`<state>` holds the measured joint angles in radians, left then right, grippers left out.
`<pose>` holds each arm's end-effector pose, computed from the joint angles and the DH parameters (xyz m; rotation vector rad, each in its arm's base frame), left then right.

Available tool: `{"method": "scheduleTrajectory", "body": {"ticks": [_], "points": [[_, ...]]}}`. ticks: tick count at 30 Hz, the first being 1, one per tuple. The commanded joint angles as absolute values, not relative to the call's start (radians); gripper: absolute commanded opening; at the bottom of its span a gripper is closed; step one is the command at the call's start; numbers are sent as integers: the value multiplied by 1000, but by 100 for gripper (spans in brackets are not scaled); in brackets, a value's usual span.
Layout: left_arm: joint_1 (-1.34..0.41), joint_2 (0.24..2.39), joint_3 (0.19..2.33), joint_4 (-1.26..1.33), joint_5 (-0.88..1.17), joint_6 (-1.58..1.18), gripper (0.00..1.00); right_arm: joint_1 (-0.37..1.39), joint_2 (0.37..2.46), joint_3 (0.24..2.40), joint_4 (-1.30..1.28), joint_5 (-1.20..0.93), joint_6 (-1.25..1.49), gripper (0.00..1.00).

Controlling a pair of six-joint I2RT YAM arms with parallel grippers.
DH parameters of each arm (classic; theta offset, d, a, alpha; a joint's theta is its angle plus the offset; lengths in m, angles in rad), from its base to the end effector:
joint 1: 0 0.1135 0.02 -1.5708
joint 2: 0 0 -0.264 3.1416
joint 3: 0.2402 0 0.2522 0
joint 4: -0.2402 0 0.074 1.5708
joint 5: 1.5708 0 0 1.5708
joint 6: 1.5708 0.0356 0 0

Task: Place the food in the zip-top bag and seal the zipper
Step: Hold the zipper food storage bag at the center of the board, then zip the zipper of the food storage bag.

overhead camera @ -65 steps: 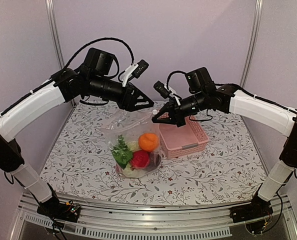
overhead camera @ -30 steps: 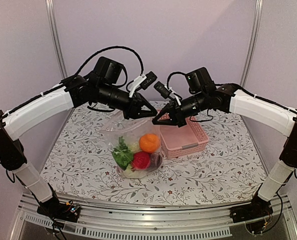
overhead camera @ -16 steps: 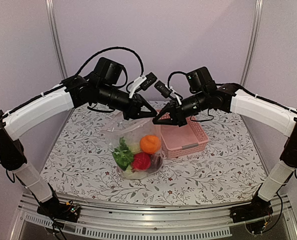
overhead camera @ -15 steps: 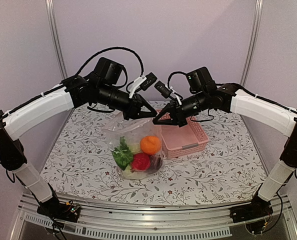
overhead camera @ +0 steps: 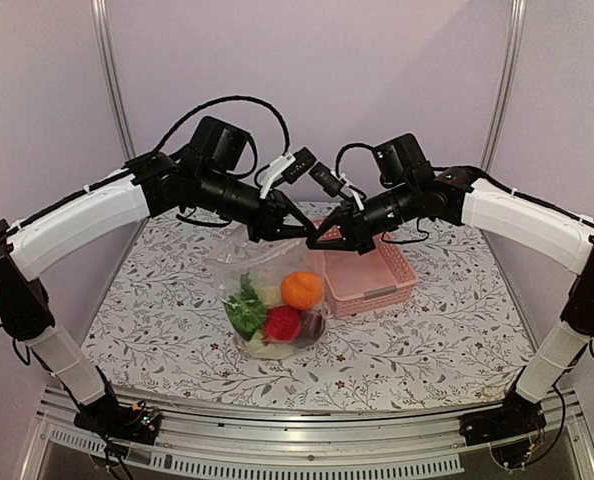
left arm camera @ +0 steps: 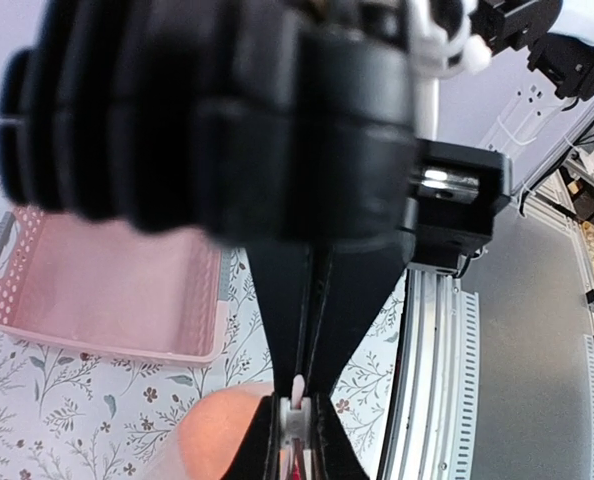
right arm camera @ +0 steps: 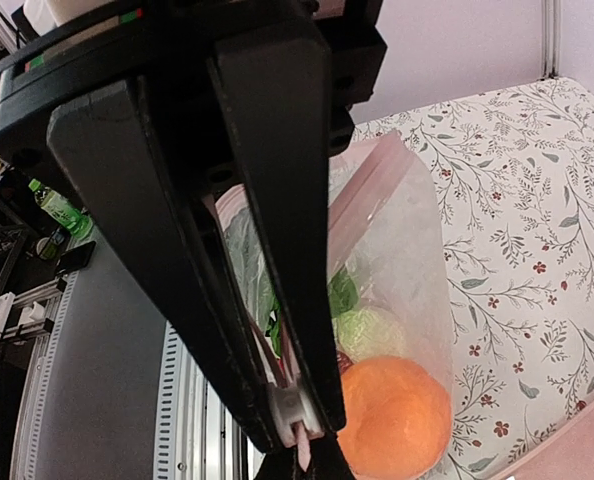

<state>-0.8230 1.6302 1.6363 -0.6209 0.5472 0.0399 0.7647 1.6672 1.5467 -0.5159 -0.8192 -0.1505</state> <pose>0.2350 -0.2806 0.3783 1.2377 1.9065 -1.0282 0.2525 0.2783 0.3480 -1.3971 1.7519 1.2396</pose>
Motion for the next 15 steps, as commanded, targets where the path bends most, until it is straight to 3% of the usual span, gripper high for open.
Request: {"method": "scheduleTrajectory", "body": {"ticks": [1, 15], "points": [[-835, 1646, 1632, -639, 556, 49, 5, 769, 1620, 1546, -500, -822, -147, 0], [-789, 1557, 1562, -693, 501, 47, 4, 613, 1493, 1416, -419, -768, -94, 0]]}}
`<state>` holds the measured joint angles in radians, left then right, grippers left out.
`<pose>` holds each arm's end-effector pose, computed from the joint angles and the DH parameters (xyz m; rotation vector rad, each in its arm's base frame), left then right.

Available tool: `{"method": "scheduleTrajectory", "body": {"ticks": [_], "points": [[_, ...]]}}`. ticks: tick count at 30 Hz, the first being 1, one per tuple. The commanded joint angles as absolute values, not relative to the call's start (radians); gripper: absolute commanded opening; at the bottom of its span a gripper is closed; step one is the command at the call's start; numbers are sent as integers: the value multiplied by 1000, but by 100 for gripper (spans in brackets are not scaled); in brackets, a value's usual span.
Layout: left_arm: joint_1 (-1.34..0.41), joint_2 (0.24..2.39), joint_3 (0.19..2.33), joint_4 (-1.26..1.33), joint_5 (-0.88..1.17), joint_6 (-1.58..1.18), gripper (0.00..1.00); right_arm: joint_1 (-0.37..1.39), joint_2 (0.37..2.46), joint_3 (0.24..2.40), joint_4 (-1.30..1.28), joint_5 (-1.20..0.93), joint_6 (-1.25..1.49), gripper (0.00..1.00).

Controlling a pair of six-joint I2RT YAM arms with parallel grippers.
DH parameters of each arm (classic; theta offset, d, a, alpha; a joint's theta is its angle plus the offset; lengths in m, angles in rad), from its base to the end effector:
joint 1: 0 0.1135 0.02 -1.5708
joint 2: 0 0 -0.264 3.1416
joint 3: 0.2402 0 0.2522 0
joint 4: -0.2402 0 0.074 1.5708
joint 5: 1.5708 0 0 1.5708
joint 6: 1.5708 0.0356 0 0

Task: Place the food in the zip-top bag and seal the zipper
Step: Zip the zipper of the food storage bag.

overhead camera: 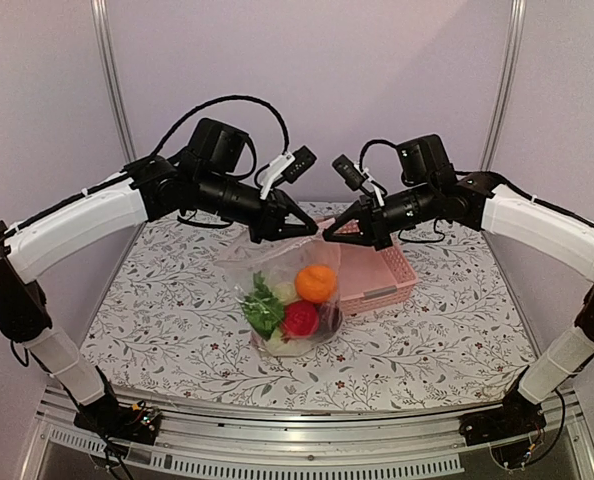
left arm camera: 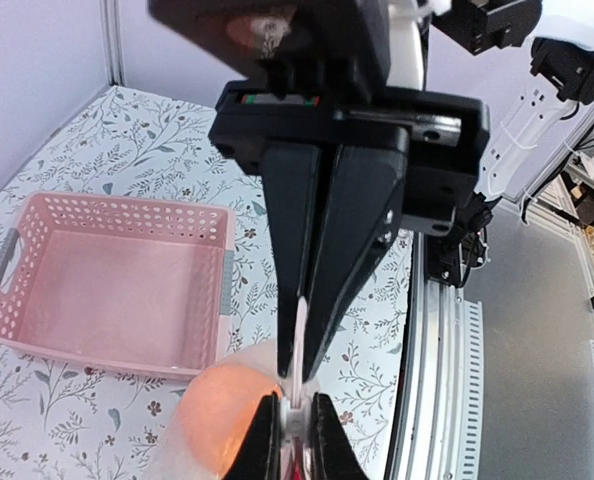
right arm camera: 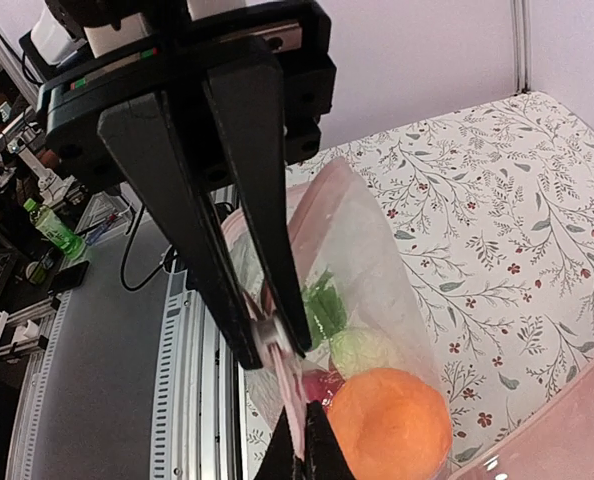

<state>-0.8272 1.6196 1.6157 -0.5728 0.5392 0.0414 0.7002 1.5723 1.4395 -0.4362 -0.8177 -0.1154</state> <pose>0.2341 -0.2816 0.3792 1.2308 1.8660 -1.0235 0.2540 0.2480 0.3515 -1.2987 1.7418 1.2106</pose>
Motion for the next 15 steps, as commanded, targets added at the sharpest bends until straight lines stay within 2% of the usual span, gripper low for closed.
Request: {"method": "scheduleTrajectory", "body": {"ticks": [1, 15], "points": [[-786, 1551, 1551, -696, 495, 46, 4, 605, 1488, 1411, -419, -766, -93, 0], [-754, 1461, 1419, -710, 473, 43, 5, 507, 1440, 1352, -418, -729, -68, 0]]}}
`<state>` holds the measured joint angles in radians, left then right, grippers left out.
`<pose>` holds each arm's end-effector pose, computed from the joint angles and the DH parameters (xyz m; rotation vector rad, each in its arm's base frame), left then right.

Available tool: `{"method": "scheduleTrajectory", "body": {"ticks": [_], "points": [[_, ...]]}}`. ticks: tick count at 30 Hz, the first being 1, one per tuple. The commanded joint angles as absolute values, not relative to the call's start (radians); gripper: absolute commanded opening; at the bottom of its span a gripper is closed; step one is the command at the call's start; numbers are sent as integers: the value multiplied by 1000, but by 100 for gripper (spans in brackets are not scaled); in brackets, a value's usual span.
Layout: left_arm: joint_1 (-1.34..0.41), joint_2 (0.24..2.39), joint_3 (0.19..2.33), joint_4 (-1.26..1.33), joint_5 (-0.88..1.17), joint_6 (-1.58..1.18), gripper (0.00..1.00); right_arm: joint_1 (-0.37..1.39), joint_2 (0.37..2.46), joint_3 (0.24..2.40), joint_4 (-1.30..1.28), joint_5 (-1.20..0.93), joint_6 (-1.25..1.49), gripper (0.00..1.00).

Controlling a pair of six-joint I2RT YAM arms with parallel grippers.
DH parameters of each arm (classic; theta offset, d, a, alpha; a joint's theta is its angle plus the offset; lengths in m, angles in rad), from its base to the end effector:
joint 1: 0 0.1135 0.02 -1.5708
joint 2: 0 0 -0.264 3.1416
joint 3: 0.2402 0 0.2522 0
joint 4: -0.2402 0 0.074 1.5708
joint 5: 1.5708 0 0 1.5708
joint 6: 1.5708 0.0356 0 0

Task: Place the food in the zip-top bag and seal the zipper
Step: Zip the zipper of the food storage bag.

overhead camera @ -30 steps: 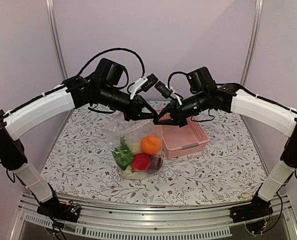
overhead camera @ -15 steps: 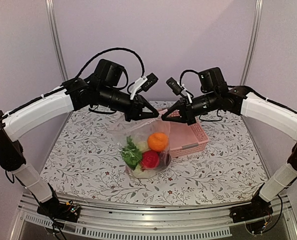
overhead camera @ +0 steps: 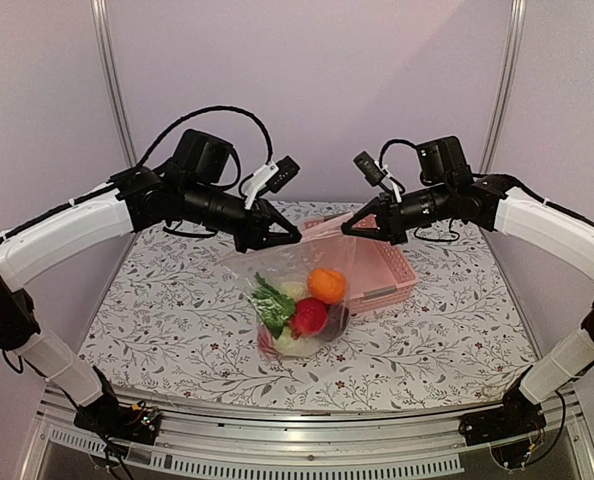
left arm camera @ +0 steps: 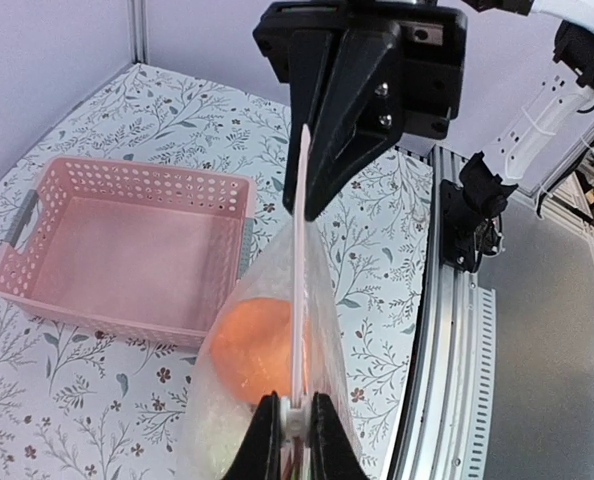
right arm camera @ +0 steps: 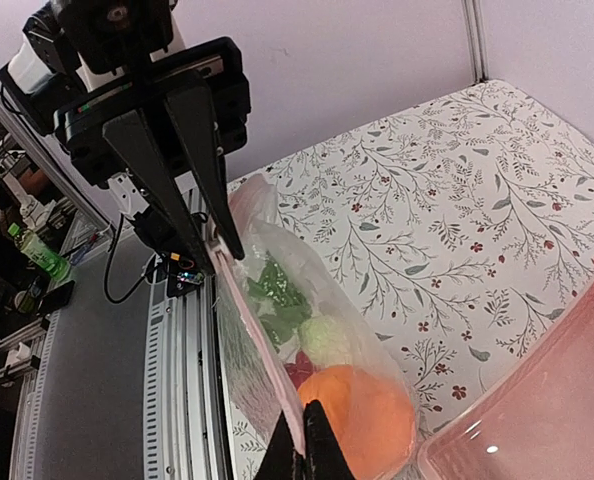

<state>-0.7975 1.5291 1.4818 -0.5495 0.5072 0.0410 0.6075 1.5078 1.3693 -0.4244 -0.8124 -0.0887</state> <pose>0.2275 -0.2579 0.3665 1.1861 1.9102 -0.9722 0.2624 0.2139 0.3500 -1.1810 1.7988 1.1666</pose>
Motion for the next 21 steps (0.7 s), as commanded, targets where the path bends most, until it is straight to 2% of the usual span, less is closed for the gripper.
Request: {"method": "scheduleTrajectory", "body": {"ticks": [1, 13, 21], "points": [[-751, 1449, 1401, -713, 468, 43, 5, 500, 1435, 1348, -418, -728, -68, 0], [-712, 1229, 1148, -709, 425, 7, 6, 473, 1440, 1343, -422, -720, -64, 0], [-684, 1155, 1088, -708, 407, 3, 6, 472, 1461, 1356, -421, -726, -61, 0]]}}
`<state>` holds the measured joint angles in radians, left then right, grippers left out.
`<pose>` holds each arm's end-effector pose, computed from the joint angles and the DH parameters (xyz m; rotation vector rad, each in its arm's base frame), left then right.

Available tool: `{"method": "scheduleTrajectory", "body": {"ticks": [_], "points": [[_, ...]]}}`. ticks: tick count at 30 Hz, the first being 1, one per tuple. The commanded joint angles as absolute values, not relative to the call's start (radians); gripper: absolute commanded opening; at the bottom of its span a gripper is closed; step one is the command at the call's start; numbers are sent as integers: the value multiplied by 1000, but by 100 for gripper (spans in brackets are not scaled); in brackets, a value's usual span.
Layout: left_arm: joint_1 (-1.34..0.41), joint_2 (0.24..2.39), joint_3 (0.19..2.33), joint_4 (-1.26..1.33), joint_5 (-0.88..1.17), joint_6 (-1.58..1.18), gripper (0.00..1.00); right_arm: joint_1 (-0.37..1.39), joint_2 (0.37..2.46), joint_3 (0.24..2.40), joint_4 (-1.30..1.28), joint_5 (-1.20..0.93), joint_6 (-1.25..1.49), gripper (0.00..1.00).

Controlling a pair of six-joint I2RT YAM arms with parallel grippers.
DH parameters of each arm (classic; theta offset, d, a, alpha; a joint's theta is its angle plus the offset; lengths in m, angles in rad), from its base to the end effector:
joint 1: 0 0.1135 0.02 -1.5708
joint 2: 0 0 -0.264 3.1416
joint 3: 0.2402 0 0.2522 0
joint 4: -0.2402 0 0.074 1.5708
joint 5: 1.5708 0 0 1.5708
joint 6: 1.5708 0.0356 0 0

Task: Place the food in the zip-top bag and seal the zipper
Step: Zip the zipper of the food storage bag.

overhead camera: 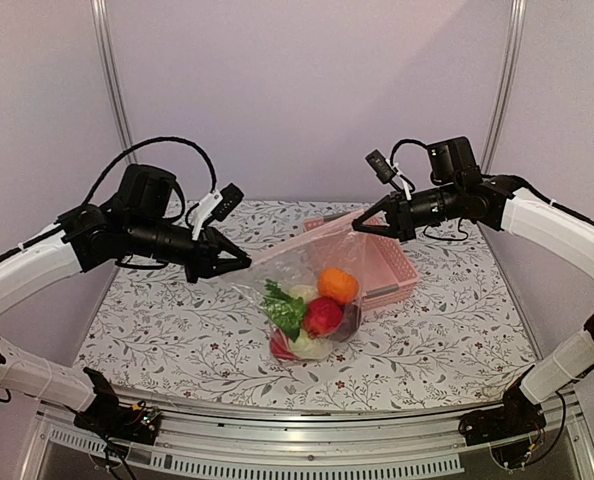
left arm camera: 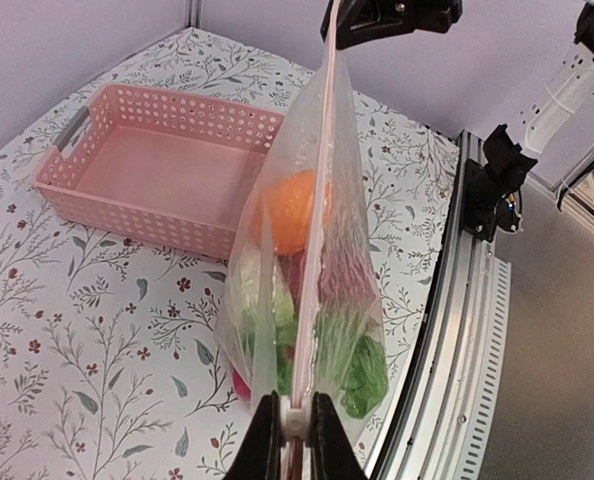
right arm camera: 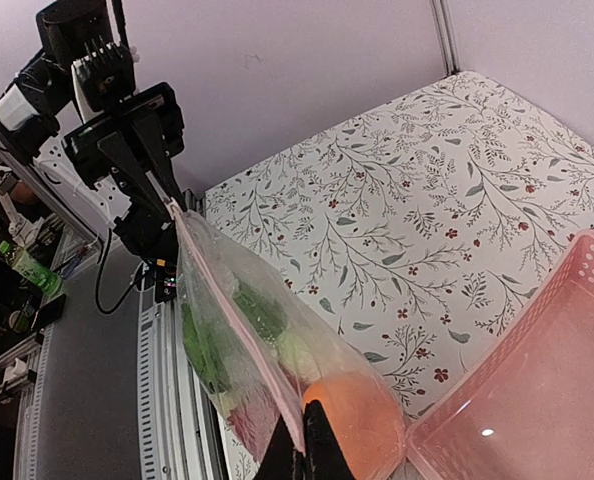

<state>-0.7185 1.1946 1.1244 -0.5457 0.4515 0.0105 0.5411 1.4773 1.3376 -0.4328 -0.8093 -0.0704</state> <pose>0.1841 -0.1816 0.3405 1.0477 1.9988 -0.8847 0.2688 0.1916 0.3483 -1.0962 1.8491 1.1379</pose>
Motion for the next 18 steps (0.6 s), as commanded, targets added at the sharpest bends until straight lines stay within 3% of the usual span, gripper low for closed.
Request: {"method": "scheduleTrajectory", "body": {"ticks": [1, 18], "points": [[-680, 1150, 1088, -708, 405, 3, 6, 472, 1464, 1357, -420, -729, -62, 0], [-646, 1108, 1050, -725, 393, 3, 6, 472, 1489, 1366, -407, -748, -53, 0]]}}
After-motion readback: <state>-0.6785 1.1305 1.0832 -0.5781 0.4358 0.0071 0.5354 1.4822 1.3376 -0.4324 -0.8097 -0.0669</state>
